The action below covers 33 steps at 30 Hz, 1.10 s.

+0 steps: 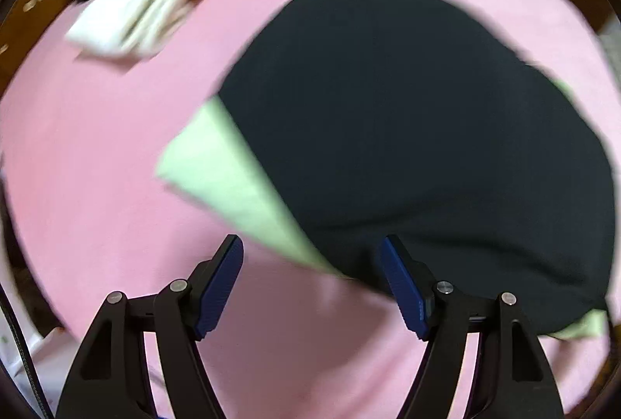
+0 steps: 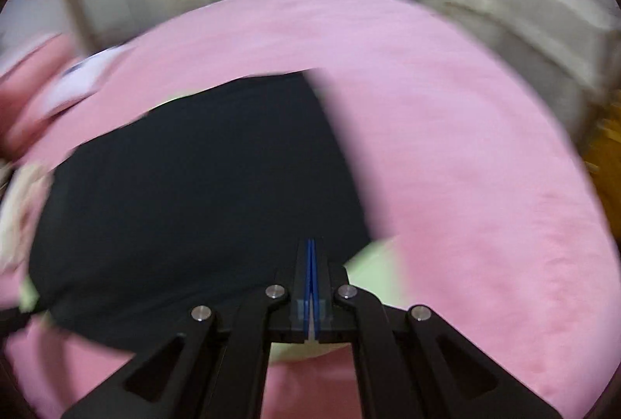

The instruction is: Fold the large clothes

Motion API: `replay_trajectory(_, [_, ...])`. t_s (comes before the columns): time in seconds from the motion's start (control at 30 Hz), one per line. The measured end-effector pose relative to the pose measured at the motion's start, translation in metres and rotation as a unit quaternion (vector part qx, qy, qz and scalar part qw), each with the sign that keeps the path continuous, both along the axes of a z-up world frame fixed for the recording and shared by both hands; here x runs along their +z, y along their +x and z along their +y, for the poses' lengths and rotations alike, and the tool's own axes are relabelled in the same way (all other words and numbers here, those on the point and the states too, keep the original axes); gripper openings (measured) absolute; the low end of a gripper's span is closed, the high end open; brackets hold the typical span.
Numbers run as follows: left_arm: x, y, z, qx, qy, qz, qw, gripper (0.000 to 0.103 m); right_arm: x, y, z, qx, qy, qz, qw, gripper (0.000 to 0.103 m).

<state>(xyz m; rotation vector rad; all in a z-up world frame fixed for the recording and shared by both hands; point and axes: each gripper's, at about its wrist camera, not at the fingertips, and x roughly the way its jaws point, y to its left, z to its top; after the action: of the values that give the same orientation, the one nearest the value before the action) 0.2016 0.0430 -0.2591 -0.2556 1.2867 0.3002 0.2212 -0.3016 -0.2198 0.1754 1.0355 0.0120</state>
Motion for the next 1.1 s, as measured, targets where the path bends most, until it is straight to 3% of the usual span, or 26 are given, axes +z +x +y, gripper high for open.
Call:
replay_trajectory(0.13, [0.005,0.016,-0.053,-0.086,-0.110,0.000,0.9903,0.072,-0.011,0.001,0.055,0.116,0.053,0.020,0.992,0.000])
replay_trajectory(0.2, [-0.001,0.031,-0.074,-0.116,-0.140,0.016,0.9832,0.072,-0.020,0.005,0.076,0.144,0.058,0.029,0.987,0.000])
replay_trajectory(0.27, [-0.011,0.041,-0.092,-0.132,-0.146,0.030,0.9800,0.072,-0.030,0.012,0.088,0.151,0.067,0.047,0.985,0.000])
replay_trajectory(0.33, [-0.017,0.053,-0.101,-0.134,-0.146,0.036,0.9795,0.072,-0.038,0.025,0.089,0.149,0.075,0.056,0.984,0.000])
replay_trajectory(0.47, [-0.039,0.081,-0.096,-0.124,-0.148,0.032,0.9807,0.072,-0.045,0.061,0.083,0.145,0.095,0.034,0.984,0.000])
replay_trajectory(0.77, [-0.046,0.159,-0.083,-0.098,-0.098,-0.046,0.9893,0.072,-0.058,0.149,0.095,0.155,0.108,-0.007,0.982,0.000])
replay_trajectory(0.9, [-0.050,0.195,-0.078,-0.066,-0.076,-0.069,0.9926,0.072,-0.062,0.171,0.085,0.158,0.128,0.004,0.979,0.000])
replay_trajectory(1.1, [-0.051,0.230,-0.059,0.012,-0.072,-0.052,0.9960,0.072,-0.063,0.187,0.044,0.150,0.165,0.003,0.975,0.000])
